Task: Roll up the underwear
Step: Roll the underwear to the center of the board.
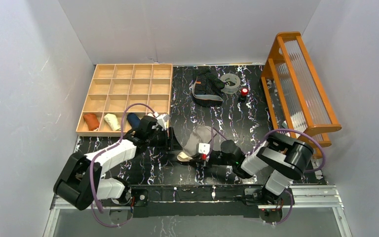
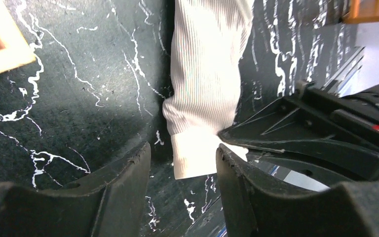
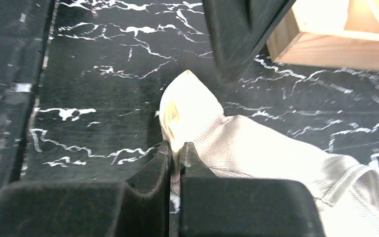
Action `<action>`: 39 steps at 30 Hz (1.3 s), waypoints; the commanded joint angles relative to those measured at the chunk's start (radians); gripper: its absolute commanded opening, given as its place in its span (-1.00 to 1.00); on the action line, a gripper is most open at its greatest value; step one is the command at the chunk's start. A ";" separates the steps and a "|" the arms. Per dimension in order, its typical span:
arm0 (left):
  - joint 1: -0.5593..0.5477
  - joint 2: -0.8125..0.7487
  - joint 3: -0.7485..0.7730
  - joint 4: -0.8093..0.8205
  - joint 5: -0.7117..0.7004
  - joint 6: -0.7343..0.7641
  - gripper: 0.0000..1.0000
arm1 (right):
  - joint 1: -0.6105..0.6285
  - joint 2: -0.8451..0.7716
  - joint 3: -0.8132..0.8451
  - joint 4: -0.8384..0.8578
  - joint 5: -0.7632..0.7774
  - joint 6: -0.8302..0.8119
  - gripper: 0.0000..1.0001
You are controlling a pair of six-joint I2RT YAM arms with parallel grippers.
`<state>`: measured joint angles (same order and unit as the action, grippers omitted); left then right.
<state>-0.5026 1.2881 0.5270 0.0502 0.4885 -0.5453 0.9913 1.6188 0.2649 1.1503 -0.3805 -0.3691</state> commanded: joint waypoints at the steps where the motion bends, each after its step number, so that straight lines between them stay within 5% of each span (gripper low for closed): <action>1: 0.009 -0.078 -0.045 0.098 -0.015 -0.080 0.00 | -0.014 0.062 -0.081 0.328 -0.107 0.233 -0.97; 11: 0.007 -0.105 -0.114 0.184 0.006 -0.133 0.06 | -0.057 0.133 -0.215 0.579 -0.011 0.493 -0.97; 16: 0.006 -0.058 -0.151 0.326 0.100 -0.135 0.06 | -0.057 0.203 -0.239 0.665 -0.030 0.460 -0.97; 24: -0.043 0.009 -0.136 0.165 0.043 -0.173 0.07 | -0.057 0.214 -0.257 0.647 -0.020 0.273 -0.97; 34: -0.168 0.149 -0.118 0.277 -0.019 -0.264 0.08 | -0.057 0.051 -0.184 0.234 -0.029 -0.034 -0.97; 39: -0.174 0.194 -0.113 0.262 -0.073 -0.278 -0.09 | -0.057 0.009 -0.167 0.124 -0.029 -0.085 -0.97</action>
<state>-0.6685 1.4433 0.4335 0.3656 0.5049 -0.8124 0.9371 1.6527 0.0830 1.3815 -0.4274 -0.3538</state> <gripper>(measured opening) 0.474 0.080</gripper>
